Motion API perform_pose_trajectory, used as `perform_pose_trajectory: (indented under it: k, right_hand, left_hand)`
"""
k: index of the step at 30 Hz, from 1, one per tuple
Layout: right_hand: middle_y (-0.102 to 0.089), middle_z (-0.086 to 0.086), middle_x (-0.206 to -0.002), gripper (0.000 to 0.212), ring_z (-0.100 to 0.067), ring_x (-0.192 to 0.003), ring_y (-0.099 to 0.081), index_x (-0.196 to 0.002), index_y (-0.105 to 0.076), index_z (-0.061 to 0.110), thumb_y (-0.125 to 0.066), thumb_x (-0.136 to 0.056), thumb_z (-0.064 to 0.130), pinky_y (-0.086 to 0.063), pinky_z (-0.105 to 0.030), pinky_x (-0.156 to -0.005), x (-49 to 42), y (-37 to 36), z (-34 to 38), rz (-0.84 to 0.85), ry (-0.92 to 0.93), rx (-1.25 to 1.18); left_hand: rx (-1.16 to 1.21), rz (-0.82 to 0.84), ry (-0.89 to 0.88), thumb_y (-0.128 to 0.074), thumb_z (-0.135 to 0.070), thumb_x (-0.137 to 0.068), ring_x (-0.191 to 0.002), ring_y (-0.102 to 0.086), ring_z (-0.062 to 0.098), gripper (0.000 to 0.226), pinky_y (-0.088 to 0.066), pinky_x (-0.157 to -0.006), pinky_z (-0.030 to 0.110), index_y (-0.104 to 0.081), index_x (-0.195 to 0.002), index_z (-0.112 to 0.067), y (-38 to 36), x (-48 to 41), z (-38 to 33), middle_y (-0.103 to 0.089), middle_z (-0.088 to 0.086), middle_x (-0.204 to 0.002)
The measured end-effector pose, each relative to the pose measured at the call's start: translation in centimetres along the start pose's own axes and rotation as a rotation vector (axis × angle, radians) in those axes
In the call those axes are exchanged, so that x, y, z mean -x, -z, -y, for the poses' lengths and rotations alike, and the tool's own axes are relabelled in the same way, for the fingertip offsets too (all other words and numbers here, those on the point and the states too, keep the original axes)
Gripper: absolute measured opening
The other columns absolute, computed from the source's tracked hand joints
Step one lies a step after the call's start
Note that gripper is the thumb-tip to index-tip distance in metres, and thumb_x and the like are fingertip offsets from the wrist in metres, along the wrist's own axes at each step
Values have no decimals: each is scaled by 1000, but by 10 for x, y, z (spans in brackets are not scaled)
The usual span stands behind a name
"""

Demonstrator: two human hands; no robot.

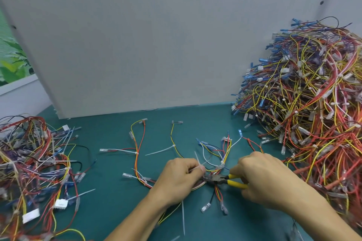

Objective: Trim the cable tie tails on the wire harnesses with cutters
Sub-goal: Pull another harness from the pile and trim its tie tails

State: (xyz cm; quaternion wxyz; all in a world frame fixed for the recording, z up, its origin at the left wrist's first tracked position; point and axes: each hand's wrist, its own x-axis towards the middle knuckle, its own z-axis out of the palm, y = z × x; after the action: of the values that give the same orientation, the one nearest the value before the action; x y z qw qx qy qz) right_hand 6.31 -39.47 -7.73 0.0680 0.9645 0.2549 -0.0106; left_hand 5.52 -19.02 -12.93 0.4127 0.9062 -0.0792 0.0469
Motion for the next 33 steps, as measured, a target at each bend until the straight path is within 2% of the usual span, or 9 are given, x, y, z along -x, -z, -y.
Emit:
perform_pose_trajectory:
  k: [4, 8, 11, 15, 17, 19, 22, 27, 33]
  right_hand:
    - [-46, 3, -86, 9, -26, -80, -43, -81, -47, 31, -55, -80, 34, -23, -25, -50, 1, 0, 2, 5, 4, -22]
    - [-48, 8, -87, 7, -22, -83, -45, -84, -48, 31, -53, -83, 35, -32, -28, -61, -1, 0, 1, -70, 18, -82]
    - [-43, 12, -86, 13, -20, -93, -53, -97, -56, 32, -52, -86, 38, -31, -28, -64, -1, -1, 4, -127, 67, -117]
    - [-46, 9, -92, 17, -22, -96, -55, -101, -54, 29, -46, -90, 39, -32, -28, -64, 0, -7, 18, -155, 146, -109]
    - [-49, 8, -98, 17, -23, -97, -55, -102, -53, 28, -46, -90, 37, -31, -28, -64, 0, -9, 24, -144, 164, -95]
    - [-49, 7, -101, 15, -24, -97, -55, -102, -53, 28, -47, -89, 35, -32, -30, -63, 0, -9, 27, -127, 166, -89]
    - [-50, 8, -101, 15, -24, -98, -55, -101, -53, 27, -47, -90, 36, -35, -30, -65, 0, -9, 27, -106, 165, -95]
    - [-45, 9, -96, 14, -21, -97, -55, -98, -50, 29, -45, -89, 39, -33, -30, -63, 1, -8, 25, -99, 147, -89]
    - [-39, 12, -88, 10, -18, -94, -54, -92, -45, 34, -44, -89, 43, -30, -28, -62, 2, -6, 22, -102, 148, -119]
  left_hand:
    - [52, -31, 39, -51, -26, -93, -49, -37, 4, 29, -30, -51, 20, -61, -70, -14, 3, 0, -2, -44, -10, -50]
    - [195, -65, 74, -44, -15, -97, -49, -44, -3, 30, -33, -53, 18, -59, -71, -22, 17, 3, -3, -54, -19, -52]
    - [271, -68, 77, -41, -7, -95, -46, -37, 4, 27, -29, -49, 20, -59, -79, -20, 33, 7, -4, -56, -14, -56]
    - [24, 14, -54, -44, -13, -72, -50, -31, 7, 18, -28, -51, 21, -57, -77, -24, 52, 25, 5, -38, -10, -51]
    - [-179, 74, -145, -47, -13, -70, -54, -39, 5, 23, -33, -53, 17, -58, -82, -29, 53, 38, 14, -45, -13, -55]
    - [-325, 129, -220, -52, -17, -76, -68, -52, 2, 24, -44, -65, 20, -61, -93, -30, 51, 46, 22, -59, -17, -72]
    - [-359, 132, -284, -58, -30, -82, -85, -59, 3, 20, -48, -78, 27, -63, -101, -29, 51, 43, 30, -67, -12, -91]
    - [-355, 114, -325, -61, -52, -80, -80, -59, 5, 30, -49, -75, 31, -63, -96, -27, 50, 42, 35, -67, -9, -87]
    - [-407, 91, -358, -52, -55, -82, -82, -57, 7, 35, -47, -76, 29, -63, -104, -30, 46, 44, 31, -66, -8, -89]
